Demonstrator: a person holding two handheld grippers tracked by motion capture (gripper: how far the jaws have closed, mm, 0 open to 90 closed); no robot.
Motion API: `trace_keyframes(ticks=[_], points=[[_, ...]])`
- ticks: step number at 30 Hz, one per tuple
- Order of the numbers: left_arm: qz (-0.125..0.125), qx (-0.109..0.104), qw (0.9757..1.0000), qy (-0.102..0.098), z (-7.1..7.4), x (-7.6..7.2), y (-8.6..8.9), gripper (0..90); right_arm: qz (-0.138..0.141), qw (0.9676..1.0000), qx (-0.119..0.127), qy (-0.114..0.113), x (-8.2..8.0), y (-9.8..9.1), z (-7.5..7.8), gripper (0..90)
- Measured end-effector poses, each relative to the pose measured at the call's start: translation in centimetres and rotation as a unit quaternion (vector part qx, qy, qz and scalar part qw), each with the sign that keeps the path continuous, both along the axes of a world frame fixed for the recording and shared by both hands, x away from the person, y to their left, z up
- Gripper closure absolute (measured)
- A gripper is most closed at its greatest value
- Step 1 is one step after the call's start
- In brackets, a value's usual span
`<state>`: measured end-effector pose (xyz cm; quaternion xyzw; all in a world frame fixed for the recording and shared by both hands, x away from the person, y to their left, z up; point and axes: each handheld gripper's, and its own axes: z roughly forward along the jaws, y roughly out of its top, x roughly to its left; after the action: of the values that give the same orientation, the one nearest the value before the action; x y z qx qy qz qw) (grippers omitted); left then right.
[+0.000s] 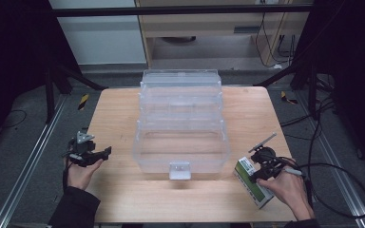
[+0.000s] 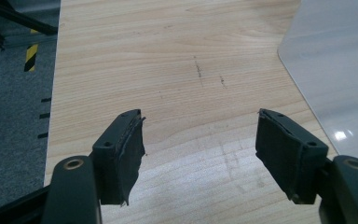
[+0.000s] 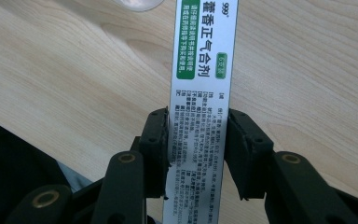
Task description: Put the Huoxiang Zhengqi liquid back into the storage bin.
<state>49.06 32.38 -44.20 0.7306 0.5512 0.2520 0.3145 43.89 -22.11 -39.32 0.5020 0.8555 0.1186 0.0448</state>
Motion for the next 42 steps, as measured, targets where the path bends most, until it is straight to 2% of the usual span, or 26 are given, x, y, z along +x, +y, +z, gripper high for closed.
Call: trace_keyframes(ticks=[10, 16, 23, 27, 35, 41, 42], points=[[-0.001, 0.003, 1.0, 0.004, -0.1, 0.0, -0.1, 31.3, 0.005, 0.9999, -0.008, 0.006, 0.2, 0.2, -0.3, 61.1], [-0.002, 0.003, 1.0, 0.005, -0.1, 0.0, -0.2, 31.3, -0.002, 0.9999, -0.009, 0.014, 0.4, 0.2, -0.3, 63.3], [-0.004, 0.005, 1.0, 0.007, -0.1, 0.1, -0.3, 31.2, -0.005, 0.9999, -0.01, 0.009, 0.3, 0.2, -0.3, 64.1], [-0.004, 0.006, 0.9999, 0.008, -0.1, 0.1, -0.4, 31.1, -0.006, 1.0, -0.003, -0.004, 0.1, -0.1, 0.0, 64.1], [-0.005, 0.006, 0.9999, 0.01, -0.2, 0.1, -0.5, 31.1, -0.026, 0.9987, 0.017, -0.039, 0.0, -1.1, 1.9, 64.0], [-0.006, 0.006, 0.9999, 0.011, -0.2, 0.1, -0.6, 31.1, -0.05, 0.9951, 0.034, -0.078, 0.1, -1.6, 3.7, 64.0], [-0.007, 0.007, 0.9999, 0.011, -0.2, 0.1, -0.6, 31.1, -0.047, 0.9946, 0.036, -0.086, 0.2, -1.7, 4.0, 64.0]])
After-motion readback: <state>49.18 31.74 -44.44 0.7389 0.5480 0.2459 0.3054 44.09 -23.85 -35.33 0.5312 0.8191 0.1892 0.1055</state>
